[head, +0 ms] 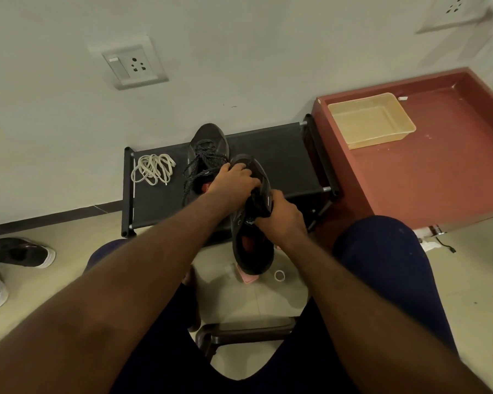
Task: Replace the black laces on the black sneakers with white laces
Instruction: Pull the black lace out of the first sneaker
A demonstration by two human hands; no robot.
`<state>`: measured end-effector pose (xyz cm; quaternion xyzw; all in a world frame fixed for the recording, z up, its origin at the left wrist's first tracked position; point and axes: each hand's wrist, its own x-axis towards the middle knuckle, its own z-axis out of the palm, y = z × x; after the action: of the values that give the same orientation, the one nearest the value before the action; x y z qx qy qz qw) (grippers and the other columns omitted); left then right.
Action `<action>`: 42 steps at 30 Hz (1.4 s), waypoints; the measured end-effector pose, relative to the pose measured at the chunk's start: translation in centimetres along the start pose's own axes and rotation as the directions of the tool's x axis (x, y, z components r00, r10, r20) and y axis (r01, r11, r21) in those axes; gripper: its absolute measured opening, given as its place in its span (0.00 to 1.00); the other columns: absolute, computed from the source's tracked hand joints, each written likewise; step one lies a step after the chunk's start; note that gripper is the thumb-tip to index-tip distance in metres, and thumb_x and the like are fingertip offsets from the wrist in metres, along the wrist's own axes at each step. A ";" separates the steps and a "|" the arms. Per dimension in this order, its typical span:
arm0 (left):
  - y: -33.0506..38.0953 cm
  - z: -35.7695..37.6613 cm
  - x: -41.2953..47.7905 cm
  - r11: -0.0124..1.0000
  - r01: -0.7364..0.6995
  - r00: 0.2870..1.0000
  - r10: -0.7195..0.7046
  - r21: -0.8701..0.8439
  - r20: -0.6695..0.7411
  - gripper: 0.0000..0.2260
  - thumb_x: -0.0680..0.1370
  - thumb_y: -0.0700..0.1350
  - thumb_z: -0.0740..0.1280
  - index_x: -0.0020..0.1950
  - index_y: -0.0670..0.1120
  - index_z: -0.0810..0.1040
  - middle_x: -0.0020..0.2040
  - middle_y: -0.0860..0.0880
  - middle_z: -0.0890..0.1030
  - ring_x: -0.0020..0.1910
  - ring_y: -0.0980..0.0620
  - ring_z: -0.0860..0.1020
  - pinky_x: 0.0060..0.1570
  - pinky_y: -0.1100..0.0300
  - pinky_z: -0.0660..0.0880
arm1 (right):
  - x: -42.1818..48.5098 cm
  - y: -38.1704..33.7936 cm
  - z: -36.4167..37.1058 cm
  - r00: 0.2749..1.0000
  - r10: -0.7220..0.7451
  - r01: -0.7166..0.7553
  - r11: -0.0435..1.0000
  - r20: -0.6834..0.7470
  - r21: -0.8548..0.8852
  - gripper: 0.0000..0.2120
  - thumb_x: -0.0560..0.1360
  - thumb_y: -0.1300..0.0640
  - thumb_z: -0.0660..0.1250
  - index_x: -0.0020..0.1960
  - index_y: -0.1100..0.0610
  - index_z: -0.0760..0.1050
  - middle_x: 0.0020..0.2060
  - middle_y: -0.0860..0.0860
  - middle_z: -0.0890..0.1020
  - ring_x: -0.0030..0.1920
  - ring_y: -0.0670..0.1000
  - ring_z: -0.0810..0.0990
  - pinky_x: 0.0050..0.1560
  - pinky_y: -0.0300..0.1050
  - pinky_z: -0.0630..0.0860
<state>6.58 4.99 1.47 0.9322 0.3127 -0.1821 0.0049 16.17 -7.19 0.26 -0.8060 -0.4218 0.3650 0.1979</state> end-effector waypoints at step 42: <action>-4.0 -2.3 -0.3 0.667 0.309 0.638 -0.674 -0.678 -0.373 0.11 0.79 0.39 0.61 0.61 0.43 0.74 0.67 0.41 0.71 0.66 0.41 0.69 0.63 0.44 0.69 | -0.1 0.0 0.2 0.999 -0.004 0.003 1.000 -0.049 -0.016 0.24 0.72 0.53 0.72 0.66 0.49 0.70 0.53 0.51 0.82 0.54 0.56 0.81 0.54 0.53 0.80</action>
<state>4.82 8.36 4.18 0.7653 0.5896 0.2265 0.1240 15.95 -7.28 0.16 -0.8155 -0.4211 0.3415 0.2024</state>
